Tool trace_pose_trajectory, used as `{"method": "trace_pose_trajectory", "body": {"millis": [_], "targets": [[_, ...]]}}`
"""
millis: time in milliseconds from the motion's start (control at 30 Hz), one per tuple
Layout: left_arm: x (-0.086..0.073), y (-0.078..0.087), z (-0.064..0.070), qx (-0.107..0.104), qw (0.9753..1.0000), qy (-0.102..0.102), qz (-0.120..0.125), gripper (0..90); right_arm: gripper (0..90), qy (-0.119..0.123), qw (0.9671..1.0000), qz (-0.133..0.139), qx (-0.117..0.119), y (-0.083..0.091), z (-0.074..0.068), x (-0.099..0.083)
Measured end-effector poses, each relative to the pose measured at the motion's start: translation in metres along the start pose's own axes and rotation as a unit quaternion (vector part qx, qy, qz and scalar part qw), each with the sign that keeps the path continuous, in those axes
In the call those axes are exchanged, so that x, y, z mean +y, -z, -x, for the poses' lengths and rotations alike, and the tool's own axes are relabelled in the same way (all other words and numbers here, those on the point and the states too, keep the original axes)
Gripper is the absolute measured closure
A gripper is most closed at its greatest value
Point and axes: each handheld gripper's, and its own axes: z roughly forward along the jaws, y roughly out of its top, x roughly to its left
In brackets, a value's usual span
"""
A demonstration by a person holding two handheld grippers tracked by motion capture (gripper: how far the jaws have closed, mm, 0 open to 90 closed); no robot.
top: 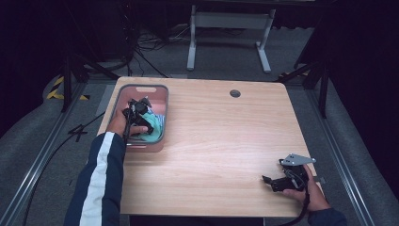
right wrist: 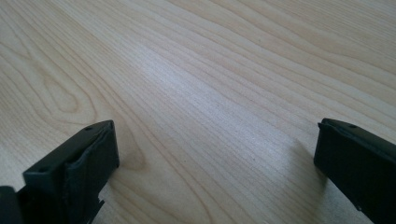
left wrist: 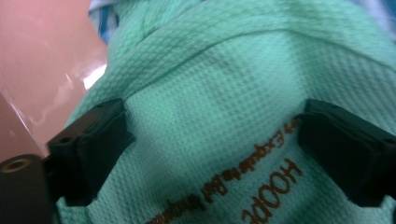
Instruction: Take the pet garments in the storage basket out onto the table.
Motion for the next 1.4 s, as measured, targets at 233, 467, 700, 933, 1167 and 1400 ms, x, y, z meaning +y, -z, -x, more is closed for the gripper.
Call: {"method": "trace_pose_trajectory", "body": {"millis": [233, 467, 700, 933, 1167, 1400], "targets": [[0.002, 0.005, 0.002, -0.024, 0.9996, -0.014, -0.007, 28.1, 0.1, 0.000, 1.0000, 0.000, 0.000, 0.000, 0.000, 0.000], [0.002, 0.011, 0.007, -0.034, 0.9986, -0.040, 0.000, 63.1, 0.1, 0.000, 1.0000, 0.000, 0.000, 0.000, 0.000, 0.000], [0.000, 0.023, 0.012, -0.011, 0.9968, -0.071, 0.036, 76.0, 0.1, 0.000, 1.0000, 0.000, 0.000, 0.000, 0.000, 0.000], [-0.011, 0.047, 0.007, -0.001, 0.9935, -0.061, 0.097, 77.5, 0.2, -0.001, 1.0000, 0.000, 0.000, 0.000, 0.000, 0.000], [-0.020, 0.083, 0.010, 0.007, 0.9848, -0.068, 0.159, 77.7, 0.2, -0.001, 1.0000, 0.000, 0.000, 0.000, 0.000, 0.000], [-0.023, 0.108, 0.014, 0.014, 0.9794, -0.066, 0.190, 78.4, 0.2, 0.000, 1.0000, 0.000, 0.000, 0.000, 0.000, 0.000]]}}
